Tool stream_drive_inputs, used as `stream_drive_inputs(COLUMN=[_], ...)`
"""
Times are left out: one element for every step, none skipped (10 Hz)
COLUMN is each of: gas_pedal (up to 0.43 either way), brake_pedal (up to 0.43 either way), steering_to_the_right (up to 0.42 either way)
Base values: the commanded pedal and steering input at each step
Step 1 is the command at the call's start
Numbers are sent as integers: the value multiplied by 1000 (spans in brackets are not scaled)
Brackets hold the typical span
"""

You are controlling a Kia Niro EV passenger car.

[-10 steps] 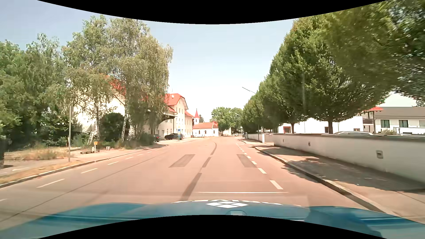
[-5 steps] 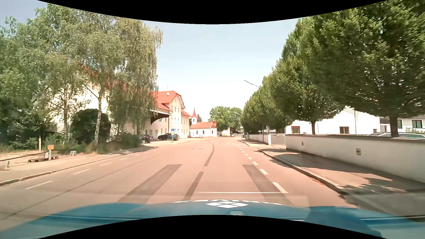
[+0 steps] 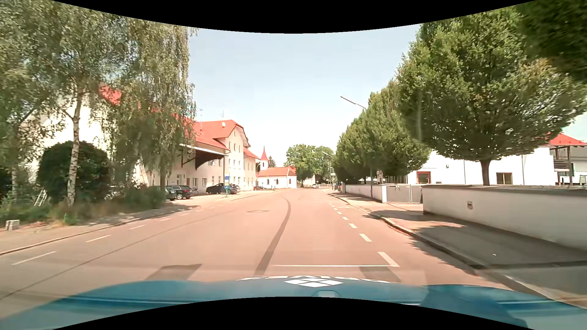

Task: Follow the waypoints while adhering to traffic rules and regulations

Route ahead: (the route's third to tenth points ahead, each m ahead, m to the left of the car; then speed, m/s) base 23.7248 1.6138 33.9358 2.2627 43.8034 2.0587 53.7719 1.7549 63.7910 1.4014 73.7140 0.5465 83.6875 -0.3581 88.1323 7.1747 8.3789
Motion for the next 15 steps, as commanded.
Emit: stream_drive_inputs(gas_pedal=[28, 28, 28, 28, 28, 28, 28, 28, 28, 28, 28, 28, 28, 28, 28], brake_pedal=[0, 0, 0, 0, 0, 0, 0, 0, 0, 0, 0, 0, 0, 0, 0], steering_to_the_right=[10, 10, 8, 8, 8, 7, 7, 5, 3, 2, 0, -3, -3, -3, -3])
